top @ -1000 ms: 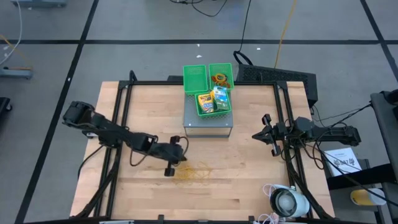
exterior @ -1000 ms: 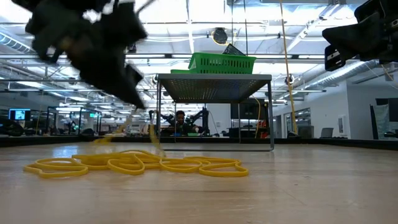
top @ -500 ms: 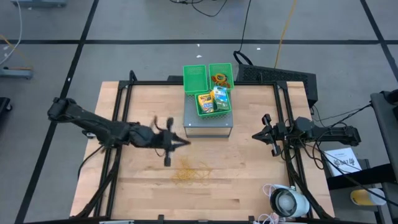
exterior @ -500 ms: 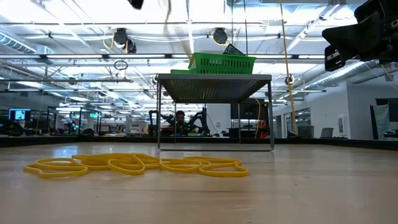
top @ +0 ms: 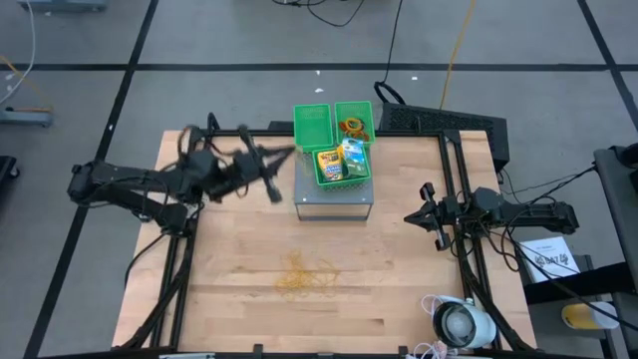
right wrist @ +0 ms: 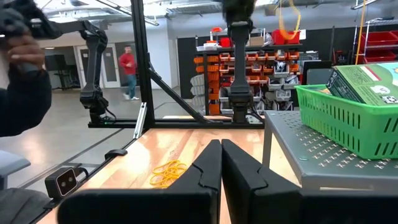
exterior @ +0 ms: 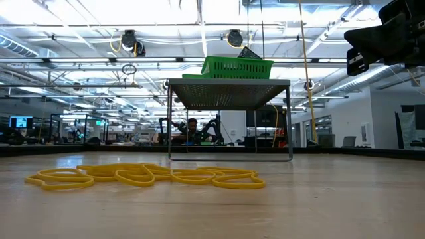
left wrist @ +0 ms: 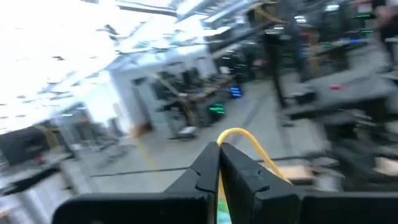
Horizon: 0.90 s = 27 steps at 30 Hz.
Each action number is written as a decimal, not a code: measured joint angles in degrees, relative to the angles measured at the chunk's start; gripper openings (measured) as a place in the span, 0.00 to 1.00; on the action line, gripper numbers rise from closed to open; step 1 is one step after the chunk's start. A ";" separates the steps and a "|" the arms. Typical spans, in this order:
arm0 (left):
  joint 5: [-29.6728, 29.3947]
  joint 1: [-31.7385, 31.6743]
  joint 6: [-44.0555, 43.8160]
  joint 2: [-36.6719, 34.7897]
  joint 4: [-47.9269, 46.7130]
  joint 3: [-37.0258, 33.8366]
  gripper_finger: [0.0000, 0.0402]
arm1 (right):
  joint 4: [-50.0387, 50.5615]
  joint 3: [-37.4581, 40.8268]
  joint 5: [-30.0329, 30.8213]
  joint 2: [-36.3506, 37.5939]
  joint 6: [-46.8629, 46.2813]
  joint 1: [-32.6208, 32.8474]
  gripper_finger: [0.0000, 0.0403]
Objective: Pick & Place Office Desk Supplies
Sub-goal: Put the yellow rubber band into the left green bin on the shelf
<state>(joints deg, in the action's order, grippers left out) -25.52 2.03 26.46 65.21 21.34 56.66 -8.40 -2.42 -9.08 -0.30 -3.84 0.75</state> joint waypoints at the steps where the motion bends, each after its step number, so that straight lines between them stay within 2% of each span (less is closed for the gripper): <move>1: 0.02 -1.83 0.04 0.30 0.21 0.76 0.04 | 0.00 0.00 0.00 0.00 0.00 0.00 0.00; 4: 0.99 -7.77 -0.64 1.38 -0.03 1.96 0.01 | 0.02 0.00 0.00 0.00 0.01 0.00 0.00; 9: 8.21 -17.70 -7.07 4.21 0.17 2.17 0.03 | 0.02 0.00 0.00 0.00 0.00 0.00 0.00; 13: 12.75 -23.23 -11.37 8.38 1.45 2.15 0.01 | 0.02 -0.02 0.00 0.00 0.00 -0.01 0.00; 17: 16.00 -26.08 -12.67 12.76 3.21 2.15 0.03 | 0.02 -0.02 0.00 0.00 0.00 0.00 0.00; 22: 16.07 -28.08 -12.69 17.62 4.07 2.10 0.01 | 0.02 -0.02 0.00 0.00 0.00 -0.01 0.00; 27: 14.74 -29.04 -13.07 20.28 4.41 2.10 0.04 | 0.03 -0.02 0.00 0.00 0.00 0.00 0.00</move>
<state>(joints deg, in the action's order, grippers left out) -10.77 -27.00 13.39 85.49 25.76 58.76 -8.38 -2.44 -9.08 -0.30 -3.84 0.75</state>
